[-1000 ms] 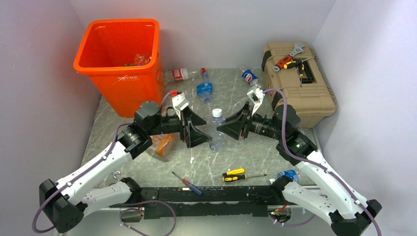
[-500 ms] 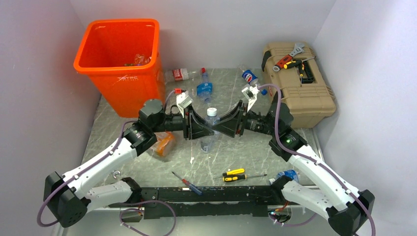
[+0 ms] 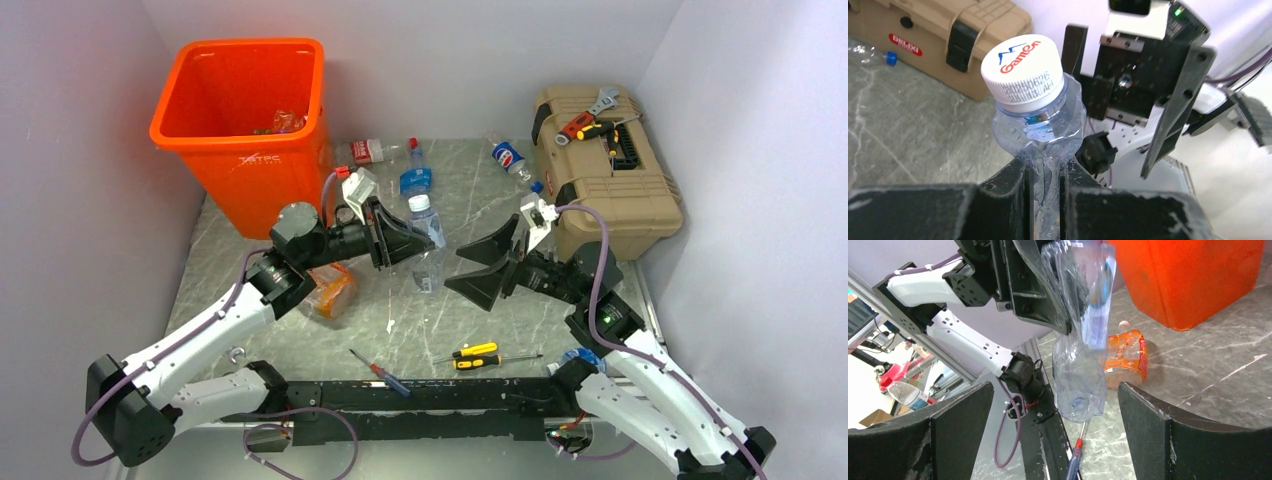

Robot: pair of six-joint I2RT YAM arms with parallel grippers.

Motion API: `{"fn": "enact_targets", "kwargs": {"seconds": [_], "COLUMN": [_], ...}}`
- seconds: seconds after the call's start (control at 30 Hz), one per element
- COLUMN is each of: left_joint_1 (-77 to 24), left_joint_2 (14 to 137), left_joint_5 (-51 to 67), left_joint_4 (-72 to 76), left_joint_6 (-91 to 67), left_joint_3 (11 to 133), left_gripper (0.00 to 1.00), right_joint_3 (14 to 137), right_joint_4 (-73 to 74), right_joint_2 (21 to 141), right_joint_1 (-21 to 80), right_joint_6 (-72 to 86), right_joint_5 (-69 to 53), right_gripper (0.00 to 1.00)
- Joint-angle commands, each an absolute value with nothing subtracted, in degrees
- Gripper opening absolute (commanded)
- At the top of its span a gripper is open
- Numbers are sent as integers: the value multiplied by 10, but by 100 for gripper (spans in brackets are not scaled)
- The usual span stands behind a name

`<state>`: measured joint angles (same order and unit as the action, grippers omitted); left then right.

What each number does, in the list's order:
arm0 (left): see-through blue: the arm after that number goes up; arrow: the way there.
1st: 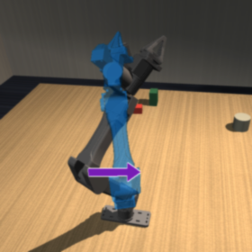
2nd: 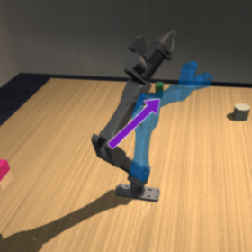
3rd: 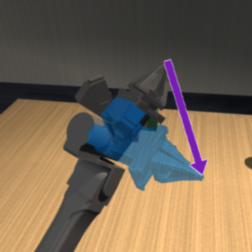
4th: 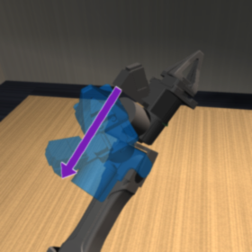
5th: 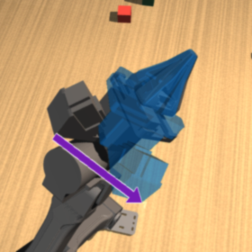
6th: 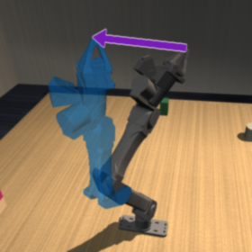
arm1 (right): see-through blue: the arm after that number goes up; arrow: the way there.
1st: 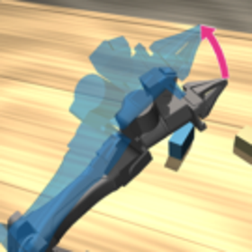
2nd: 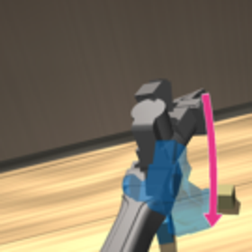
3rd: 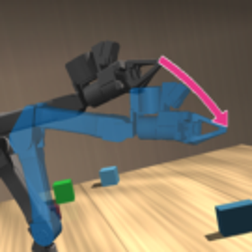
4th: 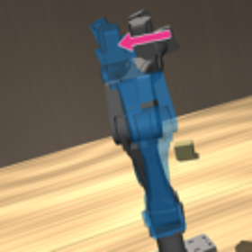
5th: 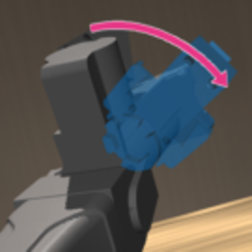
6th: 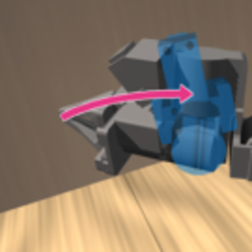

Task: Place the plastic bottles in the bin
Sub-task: Pick up the plastic bottle at the center of the board.

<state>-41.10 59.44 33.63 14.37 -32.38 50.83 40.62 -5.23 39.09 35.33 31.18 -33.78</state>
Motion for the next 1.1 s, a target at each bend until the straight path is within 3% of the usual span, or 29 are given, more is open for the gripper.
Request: {"fn": "enact_targets", "kwargs": {"seconds": [0.0, 0.17, 0.3, 0.37, 0.47, 0.5, 0.63, 0.73, 0.8, 1.07], "left_joint_1": [-410, -410, -412, -413, -414, -414, -414, -413, -414, -413], "left_joint_2": [601, 622, 622, 621, 615, 613, 596, 577, 572, 623], "left_joint_5": [316, 334, 332, 334, 328, 325, 305, 262, 240, 221], "left_joint_4": [239, 263, 282, 280, 256, 249, 211, 183, 177, 110], "left_joint_6": [-396, -426, -442, -442, -432, -430, -405, -388, -379, -408], "left_joint_3": [528, 541, 535, 536, 541, 541, 550, 560, 571, 655], "left_gripper": [0, 0, 0, 0, 3, 10, 69, 90, 94, 90], "right_joint_3": [390, 385, 392, 387, 375, 371, 367, 372, 372, 348], "right_joint_4": [-107, -156, -161, -175, -211, -219, -212, -186, -168, -166], "right_joint_2": [396, 422, 468, 479, 485, 485, 477, 475, 472, 444], "right_joint_1": [362, 374, 389, 396, 401, 402, 403, 405, 409, 427], "right_joint_6": [319, 349, 356, 364, 378, 379, 366, 343, 325, 261], "right_joint_5": [-342, -347, -331, -319, -319, -319, -318, -317, -308, -283], "right_gripper": [100, 99, 92, 86, 68, 60, 47, 42, 41, 34]}}
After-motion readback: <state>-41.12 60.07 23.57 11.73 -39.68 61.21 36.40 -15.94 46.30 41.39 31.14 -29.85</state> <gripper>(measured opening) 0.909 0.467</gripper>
